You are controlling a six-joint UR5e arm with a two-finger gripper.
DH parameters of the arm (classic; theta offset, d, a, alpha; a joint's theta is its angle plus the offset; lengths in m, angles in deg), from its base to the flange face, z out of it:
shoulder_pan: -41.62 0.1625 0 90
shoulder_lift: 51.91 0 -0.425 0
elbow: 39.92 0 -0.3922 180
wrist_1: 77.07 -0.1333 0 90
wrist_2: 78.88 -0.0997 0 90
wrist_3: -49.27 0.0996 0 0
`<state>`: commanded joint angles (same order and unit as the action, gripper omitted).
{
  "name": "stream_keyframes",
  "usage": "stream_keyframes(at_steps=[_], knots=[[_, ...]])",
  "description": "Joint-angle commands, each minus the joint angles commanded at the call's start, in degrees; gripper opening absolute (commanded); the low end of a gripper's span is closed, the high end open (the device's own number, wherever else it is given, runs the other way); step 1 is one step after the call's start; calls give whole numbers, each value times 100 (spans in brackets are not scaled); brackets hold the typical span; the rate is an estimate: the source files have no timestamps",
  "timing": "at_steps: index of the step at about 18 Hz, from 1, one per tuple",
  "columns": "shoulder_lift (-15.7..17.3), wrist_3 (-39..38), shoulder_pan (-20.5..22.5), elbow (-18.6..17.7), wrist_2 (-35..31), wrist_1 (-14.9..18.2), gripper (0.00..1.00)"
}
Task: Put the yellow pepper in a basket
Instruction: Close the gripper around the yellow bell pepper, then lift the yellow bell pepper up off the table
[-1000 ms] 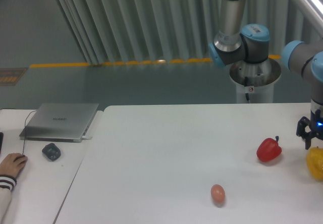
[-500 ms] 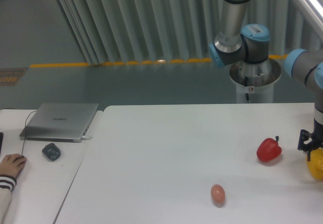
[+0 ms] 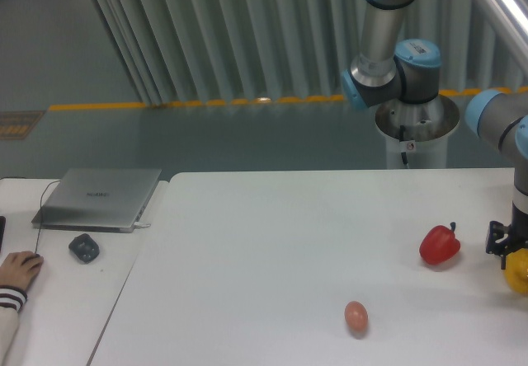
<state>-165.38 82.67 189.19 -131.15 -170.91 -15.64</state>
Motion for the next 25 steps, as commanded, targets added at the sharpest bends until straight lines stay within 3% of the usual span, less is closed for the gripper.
stream_keyframes(at_steps=[14,15,17,19,20,25], knots=[[-167,97,-9,-132,-150,0,100],[-167,97,-17,-141,-150,0,96],[-158,97,-18,-141,-141,0,66],[-158,88,-18,-141,-141,-9,48],[-150,88,-26,-141,-141,-9,33],[-27,97,-26,-106,-114,-9,32]])
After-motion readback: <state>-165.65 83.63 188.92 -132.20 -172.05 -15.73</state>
